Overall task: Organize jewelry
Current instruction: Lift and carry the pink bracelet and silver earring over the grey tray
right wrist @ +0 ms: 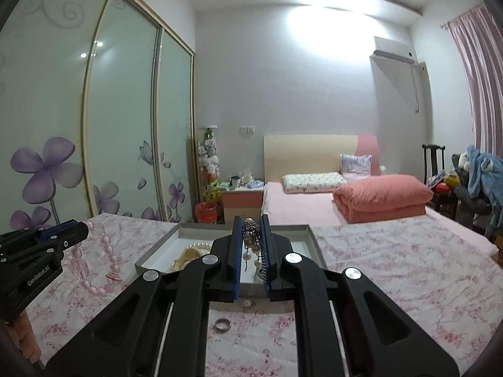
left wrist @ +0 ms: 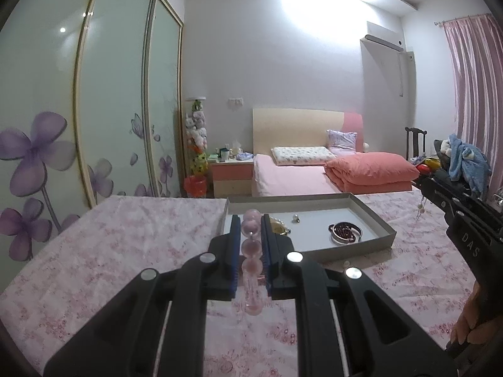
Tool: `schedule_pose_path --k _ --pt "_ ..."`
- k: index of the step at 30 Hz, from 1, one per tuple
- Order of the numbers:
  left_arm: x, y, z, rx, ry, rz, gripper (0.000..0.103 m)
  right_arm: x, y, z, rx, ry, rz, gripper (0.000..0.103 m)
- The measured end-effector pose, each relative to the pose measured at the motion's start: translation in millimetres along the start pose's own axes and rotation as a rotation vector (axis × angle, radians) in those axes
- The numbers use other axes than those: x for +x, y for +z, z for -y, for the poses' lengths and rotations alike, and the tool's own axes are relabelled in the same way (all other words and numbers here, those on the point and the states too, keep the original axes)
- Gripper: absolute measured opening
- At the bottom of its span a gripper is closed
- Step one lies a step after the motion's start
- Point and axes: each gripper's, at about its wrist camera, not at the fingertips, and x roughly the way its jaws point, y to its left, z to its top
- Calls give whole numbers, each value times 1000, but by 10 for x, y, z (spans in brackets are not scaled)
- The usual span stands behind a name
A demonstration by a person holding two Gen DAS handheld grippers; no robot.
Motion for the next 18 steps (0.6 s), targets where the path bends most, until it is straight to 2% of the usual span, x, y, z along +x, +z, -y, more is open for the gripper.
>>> schedule_pose_path --k 9,18 --pt "57 3 73 16 40 3 13 -7 8 -55 -69 -54 59 12" --pt "97 1 102 30 66 8 13 6 -11 -67 -82 -71 71 12"
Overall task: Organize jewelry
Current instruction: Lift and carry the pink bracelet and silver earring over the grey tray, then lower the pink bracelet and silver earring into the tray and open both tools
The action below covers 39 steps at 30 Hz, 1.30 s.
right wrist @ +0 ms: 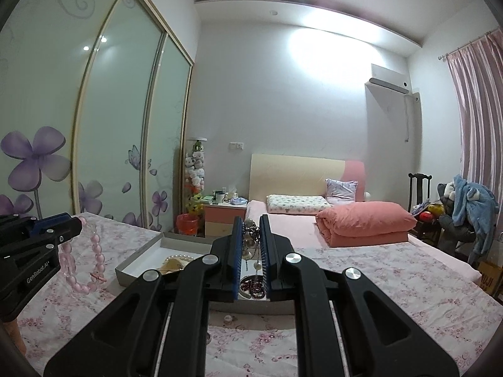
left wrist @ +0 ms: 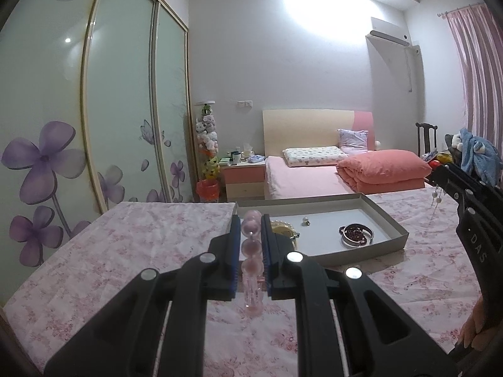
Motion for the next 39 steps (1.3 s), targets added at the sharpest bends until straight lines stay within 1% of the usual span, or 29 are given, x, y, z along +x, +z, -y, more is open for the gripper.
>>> schedule_pose_path --k 14,18,21,27,31,33,36,39 --pt "106 42 71 13 8 -1 13 81 5 -70 -15 -22 18 12" --pt "244 121 105 17 3 1 13 234 71 -47 -28 -29 35 12" --pt "451 219 116 -3 -17 -13 13 407 78 17 -10 -21 23 12" --pt "940 396 171 -24 -47 -45 13 951 29 178 73 23 -72 12" --pt "1294 476 242 -33 -70 -68 13 1340 -53 247 112 60 -158 12" --pt "1441 486 283 -36 -78 -81 13 1537 -106 260 130 87 -213 12" --pt "1729 469 350 -41 -103 -126 13 1782 -209 242 161 113 -296 12" --pt "1901 433 374 -48 -118 -157 13 1925 -307 231 182 131 -362 12"
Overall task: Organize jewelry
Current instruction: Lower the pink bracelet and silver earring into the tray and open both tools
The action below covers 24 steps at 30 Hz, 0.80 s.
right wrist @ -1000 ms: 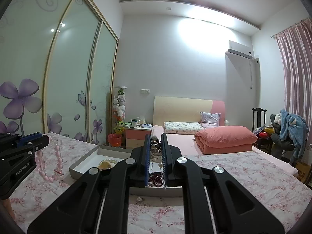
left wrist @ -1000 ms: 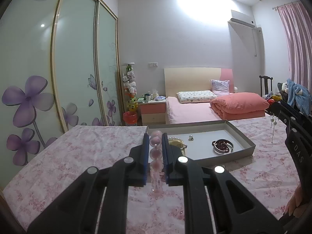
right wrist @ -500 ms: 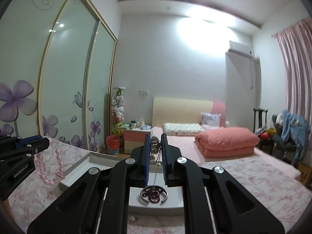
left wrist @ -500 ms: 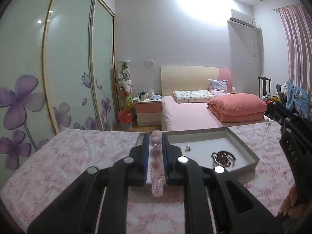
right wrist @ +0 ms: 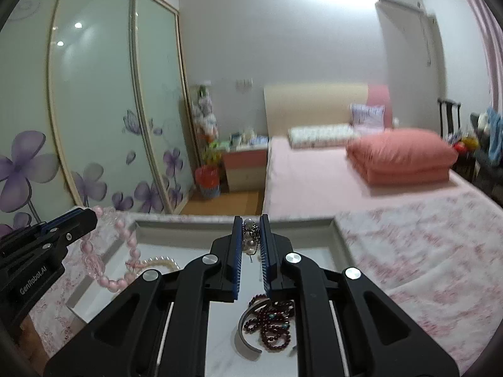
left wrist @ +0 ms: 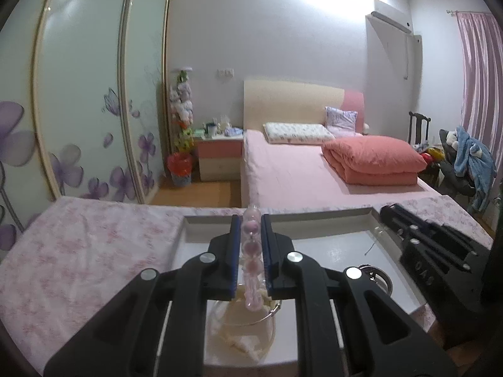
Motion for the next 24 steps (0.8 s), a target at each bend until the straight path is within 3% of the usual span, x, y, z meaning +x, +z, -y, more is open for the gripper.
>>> schedule_pose_path --k 8,9,11,12,14,21,24 --pt "189 -37 88 24 -40 -23 14 227 -12 37 42 36 -109 13" --pt "207 -36 88 20 -48 -32 14 212 -14 48 51 44 -115 16" --pt "196 -49 55 -1 -60 -41 15 165 8 74 57 37 -99 43" --pt "172 -45 28 -8 -62 -36 16 113 19 87 55 29 -84 45" --pt "122 -29 -9 -18 -60 -29 24 61 55 113 56 25 -73 45" --pt "-244 26 -222 -49 -48 4 26 -295 126 234 74 10 -24 45" --pt "-421 -36 -219 -48 -66 2 33 -479 115 247 74 5 -11 45"
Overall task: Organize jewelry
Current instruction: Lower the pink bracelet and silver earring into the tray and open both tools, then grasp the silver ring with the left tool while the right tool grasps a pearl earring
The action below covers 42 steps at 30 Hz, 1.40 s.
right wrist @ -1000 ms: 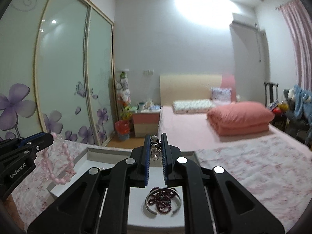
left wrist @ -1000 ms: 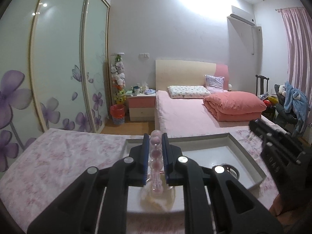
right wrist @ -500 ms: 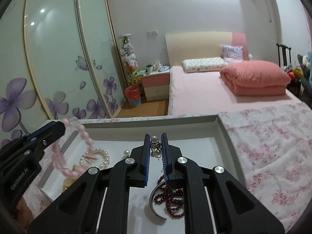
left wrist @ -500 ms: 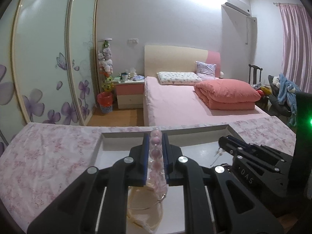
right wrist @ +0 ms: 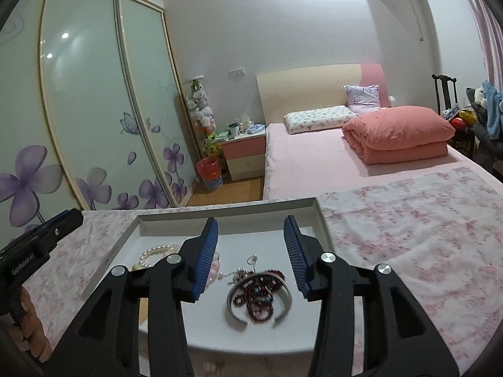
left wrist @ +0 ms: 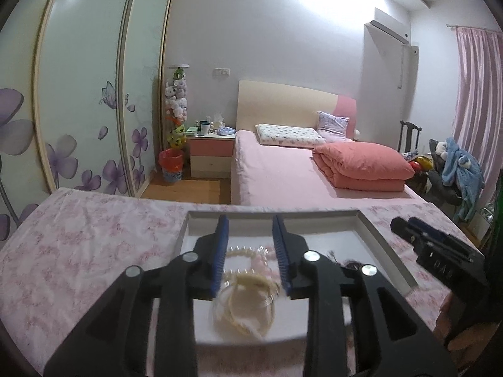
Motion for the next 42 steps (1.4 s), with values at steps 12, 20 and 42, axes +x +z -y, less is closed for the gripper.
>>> schedule_pose_path --k 12,20,42 --pt "-275 -768 517 106 -202 -231 61 -611 -280 142 16 -9 24 45" --pt "0 -1120 848 232 -189 -391 65 -660 -369 325 67 -18 9 45" --pt "169 -1176 717 252 -72 -456 22 -618 -458 162 31 28 -51 45"
